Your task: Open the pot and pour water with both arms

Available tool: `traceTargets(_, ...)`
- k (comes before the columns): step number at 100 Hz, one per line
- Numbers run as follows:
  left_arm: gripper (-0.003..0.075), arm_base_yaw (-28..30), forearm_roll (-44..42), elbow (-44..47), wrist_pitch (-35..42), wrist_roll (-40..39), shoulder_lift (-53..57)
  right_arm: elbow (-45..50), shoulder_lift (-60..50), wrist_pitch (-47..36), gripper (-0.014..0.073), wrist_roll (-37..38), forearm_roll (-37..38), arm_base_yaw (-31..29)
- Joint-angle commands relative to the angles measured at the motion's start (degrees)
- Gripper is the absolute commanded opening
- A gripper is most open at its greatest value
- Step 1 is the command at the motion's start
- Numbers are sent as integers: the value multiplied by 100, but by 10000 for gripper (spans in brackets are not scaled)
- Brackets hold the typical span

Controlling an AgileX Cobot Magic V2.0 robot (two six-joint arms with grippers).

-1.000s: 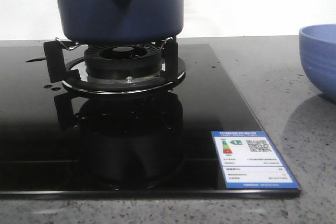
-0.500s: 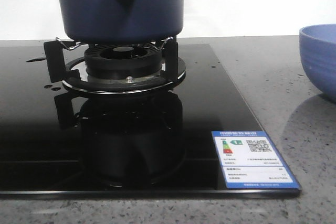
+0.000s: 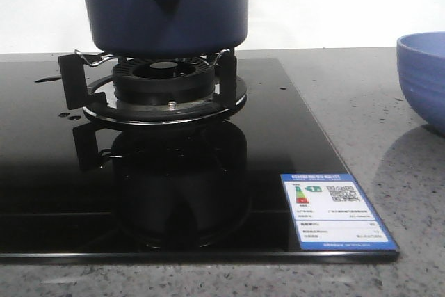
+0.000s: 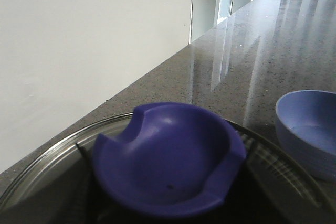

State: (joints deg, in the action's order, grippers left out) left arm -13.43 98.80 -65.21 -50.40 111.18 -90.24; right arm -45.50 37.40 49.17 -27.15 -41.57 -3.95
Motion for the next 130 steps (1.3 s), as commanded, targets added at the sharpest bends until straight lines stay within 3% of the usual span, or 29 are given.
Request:
traceTargets(1,218,-58,363,-196,-296,-5,202,-199,16,-321,514,-75,-231,16)
traceTargets(14,178,-58,499,-196,-296,-15,214,-199,16,-321,513,-75,-231,16)
traceTargets(32,178,40,774,-325,-354,-82,366,-199,16,-326,513,-75,-231,16)
traceTargets(56,179,631,761,-387,-637,-656,909,-199,16,-408,513,-75,-231,16)
traceTargets(92,179,1404,-220,-387,-520,-1729,2105,-340,596,-1476,514,96,-215,-62)
traceTargets(100,179,1404,-437,-387,-341,-1920,2409,-577,988,-1165,513,333,-47,-234)
traceTargets(112,179,1404,-775,-387,-200,-2253,2783,-1178,1700,-128,513,1297,821,-646)
traceTargets(130,179,1276,-1233,-344,-4,-2614,3156,-1895,2382,1033,512,1812,1915,-1085)
